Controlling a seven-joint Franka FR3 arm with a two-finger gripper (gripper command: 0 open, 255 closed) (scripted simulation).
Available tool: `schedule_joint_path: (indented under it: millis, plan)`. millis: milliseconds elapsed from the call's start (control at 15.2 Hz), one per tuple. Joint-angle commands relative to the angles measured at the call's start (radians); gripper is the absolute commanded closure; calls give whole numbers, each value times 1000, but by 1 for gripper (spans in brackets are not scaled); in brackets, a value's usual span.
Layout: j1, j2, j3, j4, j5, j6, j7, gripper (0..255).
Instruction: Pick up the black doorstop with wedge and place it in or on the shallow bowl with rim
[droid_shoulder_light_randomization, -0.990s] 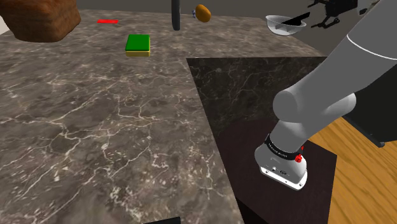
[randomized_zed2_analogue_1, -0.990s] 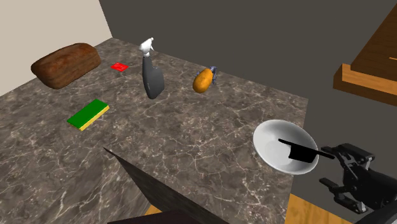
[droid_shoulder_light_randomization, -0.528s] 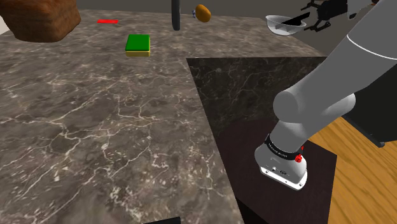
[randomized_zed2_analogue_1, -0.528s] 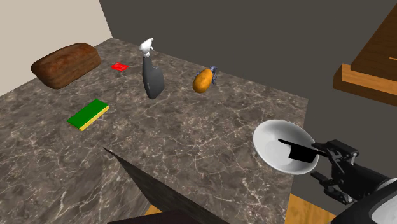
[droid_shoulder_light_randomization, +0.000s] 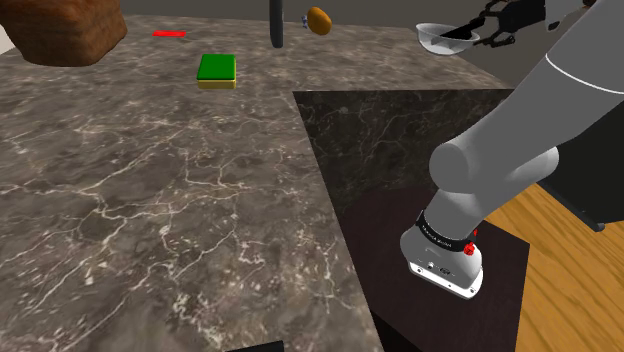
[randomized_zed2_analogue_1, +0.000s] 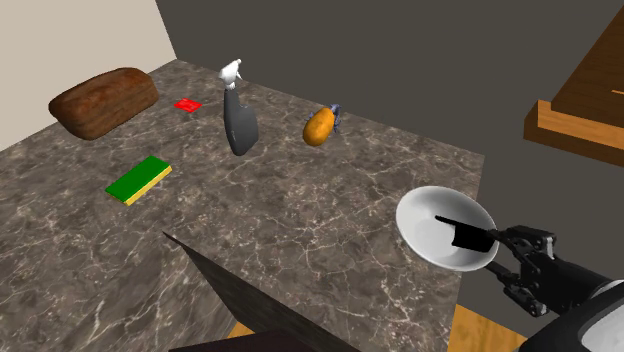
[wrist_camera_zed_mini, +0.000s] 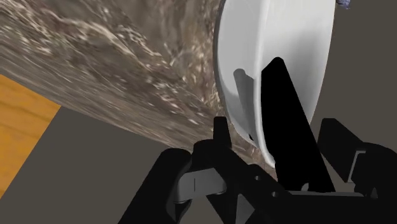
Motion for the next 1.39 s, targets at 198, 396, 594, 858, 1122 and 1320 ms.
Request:
schedule_joint_path:
  millis: [198, 396, 594, 858, 1122, 1320]
  plan:
    - [1, -3, 3, -4, 0, 1, 1, 255]
    - [0, -2, 1, -4, 0, 0, -1, 255]
    - [1, -3, 3, 10, -1, -7, 10, 255]
    - [3, -9, 5, 53, -7, -35, 48, 255]
    - [5, -10, 4, 99, -10, -65, 85, 255]
    - [6, -7, 3, 137, -9, -90, 111, 255]
